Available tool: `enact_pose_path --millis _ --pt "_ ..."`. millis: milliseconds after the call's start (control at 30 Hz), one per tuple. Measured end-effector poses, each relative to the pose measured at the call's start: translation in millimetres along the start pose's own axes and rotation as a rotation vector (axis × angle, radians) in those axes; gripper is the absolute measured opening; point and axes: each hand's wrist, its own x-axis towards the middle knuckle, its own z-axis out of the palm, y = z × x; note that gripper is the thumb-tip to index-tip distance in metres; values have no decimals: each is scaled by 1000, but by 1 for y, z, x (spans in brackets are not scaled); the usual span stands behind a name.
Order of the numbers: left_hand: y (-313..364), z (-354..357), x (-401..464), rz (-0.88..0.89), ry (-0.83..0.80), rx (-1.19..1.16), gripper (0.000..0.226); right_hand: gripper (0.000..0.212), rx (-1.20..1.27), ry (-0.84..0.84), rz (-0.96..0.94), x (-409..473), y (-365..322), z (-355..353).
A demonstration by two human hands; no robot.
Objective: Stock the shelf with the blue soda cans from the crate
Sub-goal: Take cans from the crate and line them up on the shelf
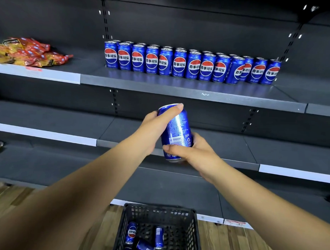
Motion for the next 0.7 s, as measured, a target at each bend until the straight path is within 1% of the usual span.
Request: enact_pose_path --millis 67,133,200,300,367,433,467,533,600,633,700 --pt "0 2 1 -2 39 -44 61 49 -58 -27 -26 -2 -1 -2" --pt "1 2 1 21 42 -96 67 56 -99 -91 -8 -3 -5 -9" --pt "3 0 3 29 22 -144 69 62 -40 -161 51 -3 -8 -16" --pt "1 -1 3 50 -27 -169 51 59 156 -231 128 -2 -9 -21" --pt "-2 -2 4 37 -61 -162 49 63 218 -238 132 -3 -7 -19" --pt "-1 -1 1 20 -94 -181 53 64 220 -190 93 -4 -5 -16" --pt "-1 0 0 15 -94 -193 58 60 212 -142 66 -5 -3 -15" --pt "-1 3 -2 38 -43 -162 71 49 150 -21 8 -5 -3 -13" --pt "-3 9 -7 71 25 -119 65 50 31 56 -32 -5 -4 -11" --pt "-5 12 -9 68 48 -118 59 53 -20 65 -38 -6 -6 -10" --pt "-6 14 -11 34 77 -151 49 55 -68 27 -30 -10 -11 -9"
